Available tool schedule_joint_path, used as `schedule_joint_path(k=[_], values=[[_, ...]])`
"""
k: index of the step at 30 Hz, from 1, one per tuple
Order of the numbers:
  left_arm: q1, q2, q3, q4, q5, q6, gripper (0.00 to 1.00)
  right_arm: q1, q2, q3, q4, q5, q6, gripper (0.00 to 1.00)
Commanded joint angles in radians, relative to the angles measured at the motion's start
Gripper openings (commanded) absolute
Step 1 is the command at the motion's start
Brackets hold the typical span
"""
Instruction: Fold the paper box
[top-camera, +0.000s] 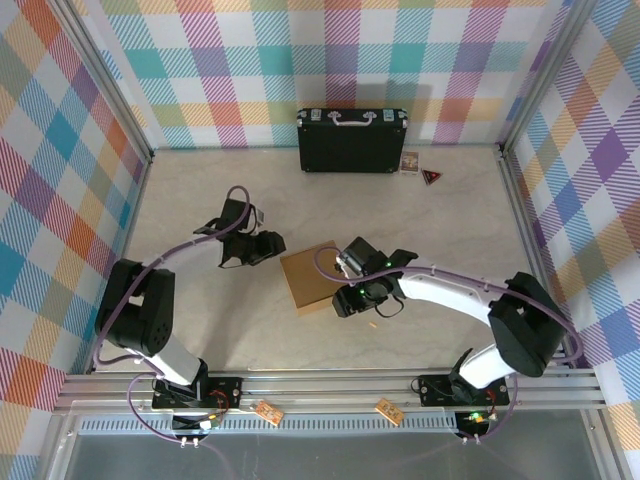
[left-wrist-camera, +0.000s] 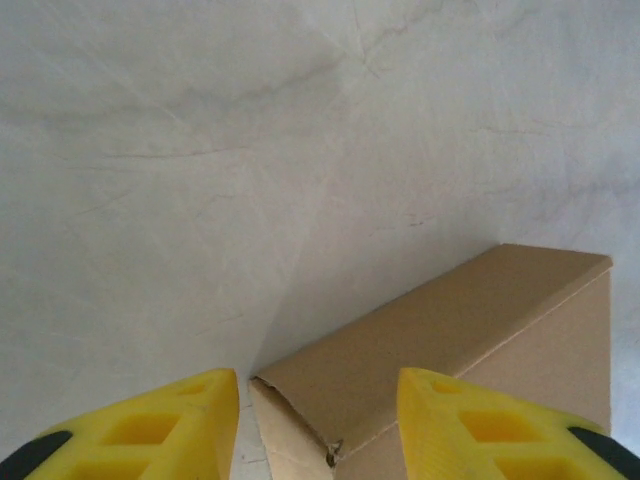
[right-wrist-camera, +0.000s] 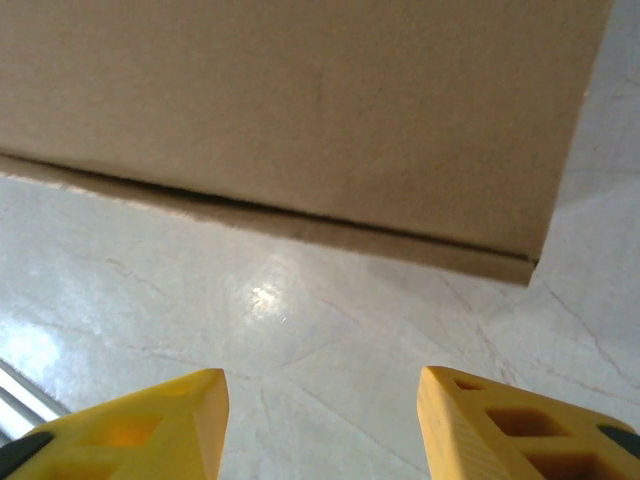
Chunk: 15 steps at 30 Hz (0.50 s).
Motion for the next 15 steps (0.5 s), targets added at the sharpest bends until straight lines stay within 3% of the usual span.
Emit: schedule_joint_path(k=[1, 3, 8, 12, 15], values=[[-0.029, -0.012, -0.01, 0.018, -0.001, 0.019, 0.43, -0.017, 0.058, 0.07, 0.0, 0.077, 0.009, 0.5], [-0.033, -0.03, -0.043, 0.02, -0.026, 0.007, 0.43, -0.031, 0.098, 0.116, -0.018, 0.148, 0.007, 0.47], [-0.037, -0.102, -0.186, 0.08, -0.006, -0.024, 0.4, -0.096, 0.188, 0.219, -0.033, 0.148, -0.043, 0.45], [-0.053, -0.175, -0.324, 0.167, 0.03, -0.105, 0.38, -0.175, 0.249, 0.29, -0.023, 0.07, -0.08, 0.44], [-0.069, -0.28, -0.386, 0.115, -0.016, -0.121, 0.38, -0.213, 0.274, 0.337, -0.01, 0.009, -0.142, 0.45]])
